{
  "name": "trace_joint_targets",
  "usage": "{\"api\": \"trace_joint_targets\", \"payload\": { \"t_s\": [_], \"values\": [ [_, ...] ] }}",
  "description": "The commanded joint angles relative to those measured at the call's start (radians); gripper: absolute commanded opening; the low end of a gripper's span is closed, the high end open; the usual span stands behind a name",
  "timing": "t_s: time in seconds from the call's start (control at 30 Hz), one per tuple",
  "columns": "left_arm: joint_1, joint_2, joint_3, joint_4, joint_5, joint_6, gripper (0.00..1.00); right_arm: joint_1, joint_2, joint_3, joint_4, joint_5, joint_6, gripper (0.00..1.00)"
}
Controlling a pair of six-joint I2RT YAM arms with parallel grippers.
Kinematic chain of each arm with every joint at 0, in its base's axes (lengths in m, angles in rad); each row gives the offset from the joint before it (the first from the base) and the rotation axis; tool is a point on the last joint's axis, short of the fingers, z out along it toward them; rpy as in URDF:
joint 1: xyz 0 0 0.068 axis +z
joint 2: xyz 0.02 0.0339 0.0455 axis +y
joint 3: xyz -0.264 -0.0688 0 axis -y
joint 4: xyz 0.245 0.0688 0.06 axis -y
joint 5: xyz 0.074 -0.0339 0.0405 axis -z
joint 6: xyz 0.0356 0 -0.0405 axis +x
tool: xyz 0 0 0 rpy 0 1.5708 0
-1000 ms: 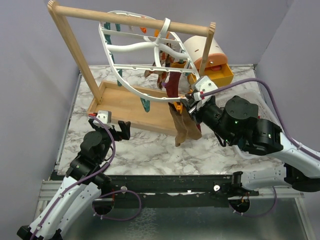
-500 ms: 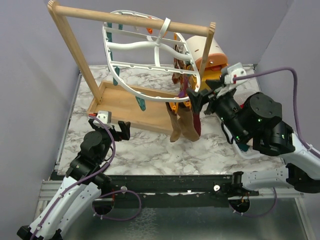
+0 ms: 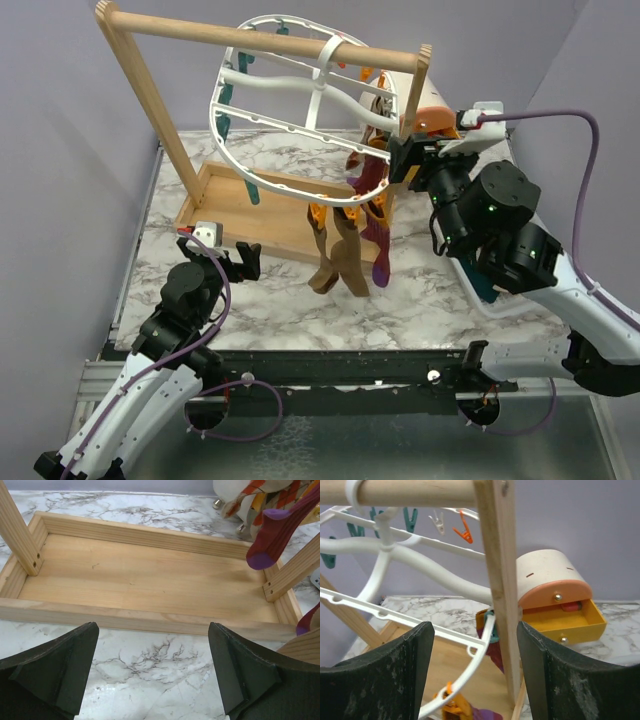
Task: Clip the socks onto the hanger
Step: Rotate the hanger at the clothesline.
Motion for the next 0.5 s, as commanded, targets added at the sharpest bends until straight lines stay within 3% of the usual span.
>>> {"api": "trace_joint_targets", "payload": {
  "t_s": [0.0, 0.47],
  "values": [
    [0.005, -0.009, 0.016, 0.007, 0.000, -0.011, 0.99, -0.046, -0.083, -0.093, 0.088, 0.051, 0.017, 0.73],
    [0.005, -0.074, 0.022, -0.015, -0.075, -0.012, 0.99, -0.306, 0.043, -0.073, 0.063, -0.291, 0.120, 0.75]
  ]
}}
